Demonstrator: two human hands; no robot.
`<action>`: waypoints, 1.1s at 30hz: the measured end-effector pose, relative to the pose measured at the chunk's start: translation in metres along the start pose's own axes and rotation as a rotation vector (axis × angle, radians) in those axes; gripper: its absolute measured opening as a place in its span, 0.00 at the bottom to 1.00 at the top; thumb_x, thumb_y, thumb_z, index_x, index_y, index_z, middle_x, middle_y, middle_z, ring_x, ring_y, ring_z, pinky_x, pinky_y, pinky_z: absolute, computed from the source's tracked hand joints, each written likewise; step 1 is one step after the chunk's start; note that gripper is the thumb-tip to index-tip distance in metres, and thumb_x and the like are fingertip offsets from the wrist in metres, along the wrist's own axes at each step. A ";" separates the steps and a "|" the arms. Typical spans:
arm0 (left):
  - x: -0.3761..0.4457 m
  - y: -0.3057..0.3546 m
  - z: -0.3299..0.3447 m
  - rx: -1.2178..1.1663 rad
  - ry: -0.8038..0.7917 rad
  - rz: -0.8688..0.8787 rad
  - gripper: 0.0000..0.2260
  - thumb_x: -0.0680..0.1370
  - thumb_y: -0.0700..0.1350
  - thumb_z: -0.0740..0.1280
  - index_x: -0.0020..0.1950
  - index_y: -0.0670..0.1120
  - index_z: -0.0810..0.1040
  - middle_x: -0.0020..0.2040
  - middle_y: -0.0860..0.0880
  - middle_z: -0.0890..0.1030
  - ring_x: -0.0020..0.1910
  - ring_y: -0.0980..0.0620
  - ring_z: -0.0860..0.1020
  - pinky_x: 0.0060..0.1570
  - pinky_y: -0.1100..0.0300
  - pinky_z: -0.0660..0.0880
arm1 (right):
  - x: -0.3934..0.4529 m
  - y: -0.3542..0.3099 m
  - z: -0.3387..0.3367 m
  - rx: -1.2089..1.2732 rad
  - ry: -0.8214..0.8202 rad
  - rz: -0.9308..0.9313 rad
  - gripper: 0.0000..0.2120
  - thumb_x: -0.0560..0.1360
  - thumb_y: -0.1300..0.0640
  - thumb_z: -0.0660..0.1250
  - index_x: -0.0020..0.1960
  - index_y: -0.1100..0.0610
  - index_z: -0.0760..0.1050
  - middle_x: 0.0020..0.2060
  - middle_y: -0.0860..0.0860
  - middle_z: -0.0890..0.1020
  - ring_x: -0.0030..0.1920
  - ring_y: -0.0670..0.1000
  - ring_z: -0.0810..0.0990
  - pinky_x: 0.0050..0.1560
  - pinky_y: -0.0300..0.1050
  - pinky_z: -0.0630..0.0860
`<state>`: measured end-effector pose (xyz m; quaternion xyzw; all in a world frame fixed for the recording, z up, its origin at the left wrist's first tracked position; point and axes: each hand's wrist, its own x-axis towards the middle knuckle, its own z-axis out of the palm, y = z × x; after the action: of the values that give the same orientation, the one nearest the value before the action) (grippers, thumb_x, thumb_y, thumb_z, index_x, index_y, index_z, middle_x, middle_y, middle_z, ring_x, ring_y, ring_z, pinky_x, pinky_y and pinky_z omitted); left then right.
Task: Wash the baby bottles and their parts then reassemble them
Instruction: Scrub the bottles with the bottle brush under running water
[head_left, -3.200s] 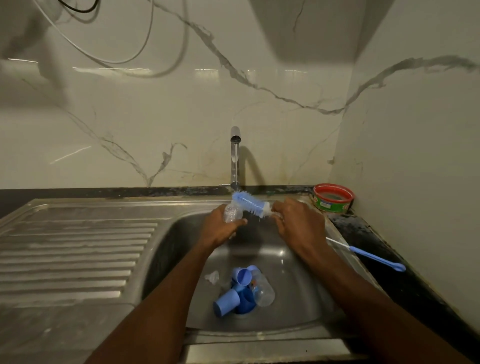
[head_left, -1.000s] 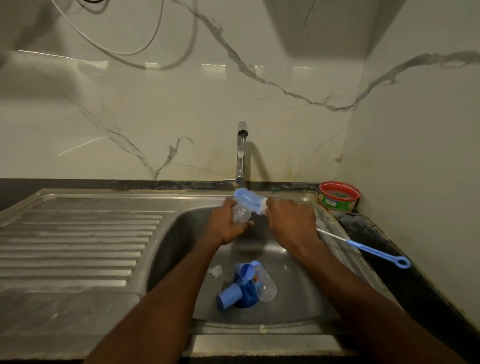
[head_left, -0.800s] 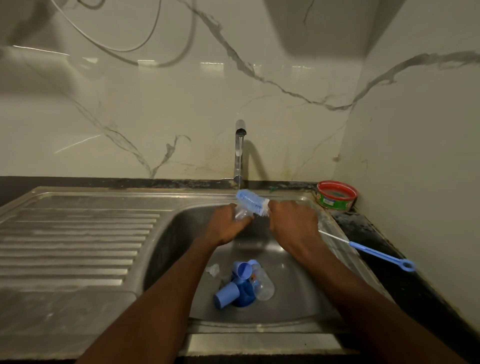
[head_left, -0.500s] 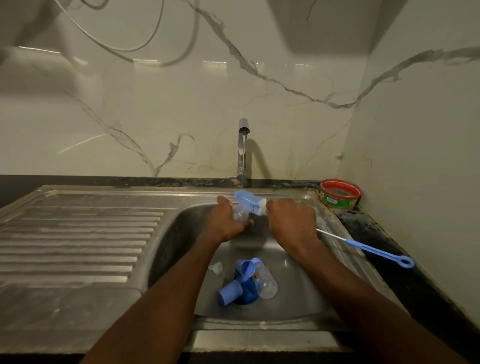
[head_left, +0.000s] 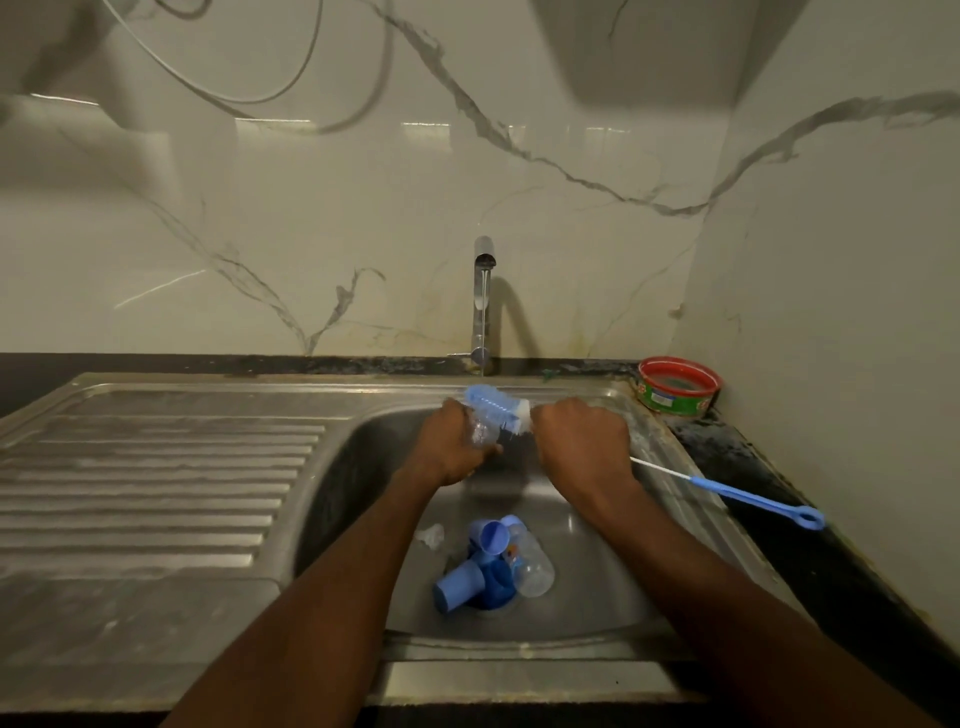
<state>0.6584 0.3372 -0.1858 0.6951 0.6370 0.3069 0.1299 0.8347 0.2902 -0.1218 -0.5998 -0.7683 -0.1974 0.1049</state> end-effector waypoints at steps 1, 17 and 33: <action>0.000 -0.002 -0.001 0.013 0.013 -0.046 0.27 0.75 0.47 0.76 0.68 0.43 0.69 0.58 0.49 0.76 0.58 0.52 0.77 0.60 0.55 0.75 | -0.004 0.003 0.000 -0.004 0.004 -0.006 0.10 0.80 0.53 0.65 0.60 0.50 0.78 0.51 0.52 0.82 0.48 0.54 0.83 0.38 0.46 0.69; 0.007 -0.012 0.005 0.132 0.081 -0.016 0.26 0.73 0.52 0.77 0.68 0.46 0.75 0.62 0.46 0.80 0.60 0.50 0.78 0.63 0.51 0.75 | -0.009 0.001 -0.008 -0.015 -0.013 0.005 0.10 0.80 0.52 0.65 0.60 0.51 0.78 0.52 0.52 0.81 0.49 0.53 0.82 0.39 0.45 0.68; 0.011 -0.008 0.005 -0.101 0.154 -0.193 0.32 0.72 0.50 0.79 0.70 0.46 0.67 0.62 0.45 0.78 0.57 0.49 0.78 0.53 0.59 0.74 | -0.009 0.006 -0.013 0.055 -0.018 0.078 0.11 0.80 0.49 0.65 0.60 0.51 0.78 0.50 0.52 0.82 0.46 0.52 0.81 0.38 0.45 0.67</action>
<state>0.6545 0.3499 -0.1916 0.5975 0.6929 0.3768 0.1444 0.8417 0.2774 -0.1127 -0.6278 -0.7505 -0.1666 0.1223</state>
